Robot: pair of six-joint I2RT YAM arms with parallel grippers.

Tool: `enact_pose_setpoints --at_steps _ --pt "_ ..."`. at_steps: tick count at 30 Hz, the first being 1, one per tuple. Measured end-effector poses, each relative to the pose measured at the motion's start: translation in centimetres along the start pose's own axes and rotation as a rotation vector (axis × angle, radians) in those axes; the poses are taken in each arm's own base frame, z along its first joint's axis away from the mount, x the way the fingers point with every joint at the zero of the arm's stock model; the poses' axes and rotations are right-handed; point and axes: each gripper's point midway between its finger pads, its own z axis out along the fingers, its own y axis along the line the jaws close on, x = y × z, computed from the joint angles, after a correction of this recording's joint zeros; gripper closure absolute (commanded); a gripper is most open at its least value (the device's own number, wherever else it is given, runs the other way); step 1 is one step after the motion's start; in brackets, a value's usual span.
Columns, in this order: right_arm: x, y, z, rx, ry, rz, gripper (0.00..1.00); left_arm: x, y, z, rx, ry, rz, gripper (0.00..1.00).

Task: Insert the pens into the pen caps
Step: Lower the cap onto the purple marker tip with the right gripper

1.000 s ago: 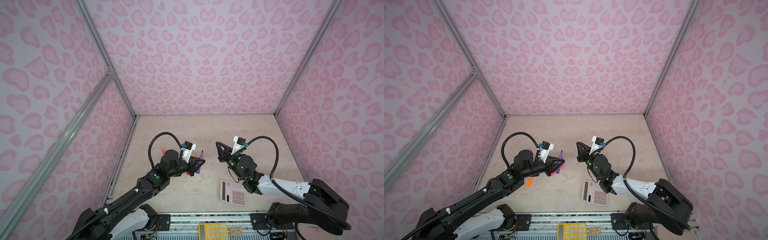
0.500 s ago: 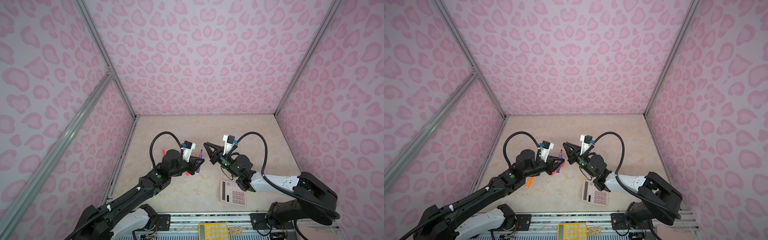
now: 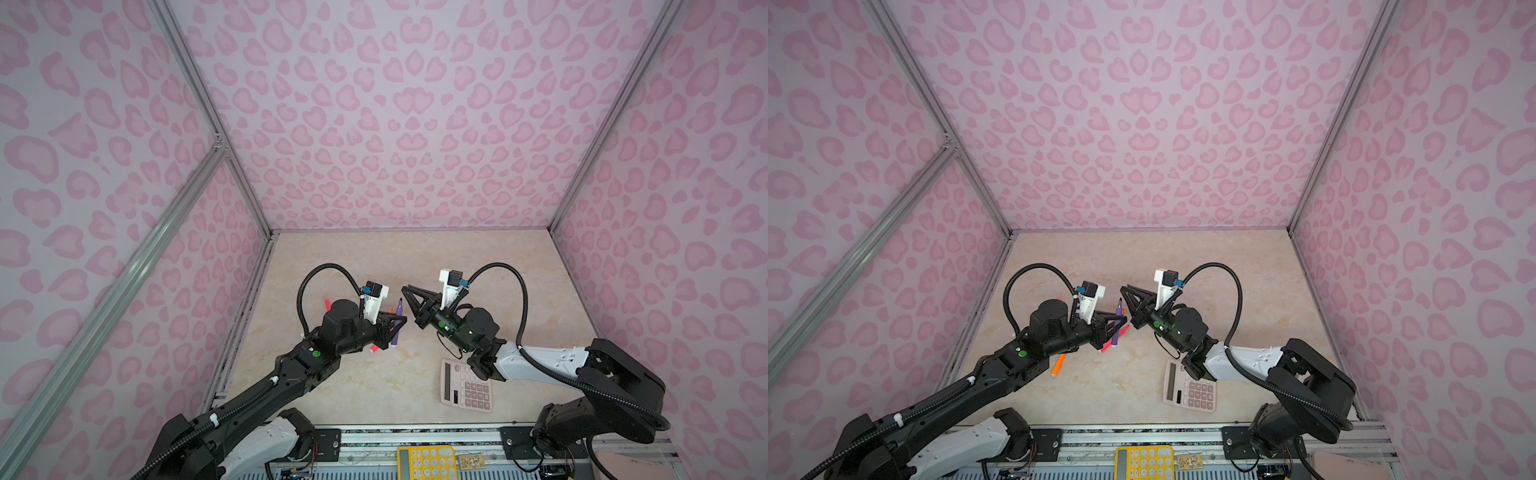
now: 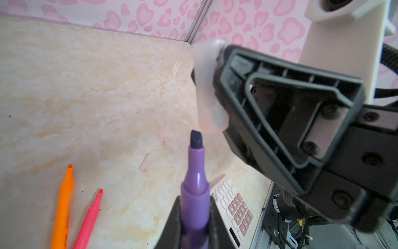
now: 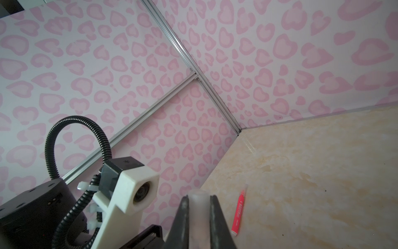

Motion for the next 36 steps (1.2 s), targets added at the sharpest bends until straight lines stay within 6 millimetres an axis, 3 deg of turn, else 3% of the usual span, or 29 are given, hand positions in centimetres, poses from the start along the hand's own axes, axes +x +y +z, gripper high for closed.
enact_pose_setpoints --at_steps 16,25,36 --pt "-0.1 0.3 1.2 -0.005 -0.002 -0.003 1.0 0.0 0.0 -0.1 0.0 -0.001 0.001 0.97" --pt "1.5 0.8 1.0 -0.006 0.026 0.005 1.0 -0.3 0.2 -0.6 -0.024 -0.017 0.003 0.97" --pt "2.2 1.1 0.7 0.002 0.023 0.008 1.0 -0.5 0.5 -1.0 -0.056 -0.03 0.006 0.97"
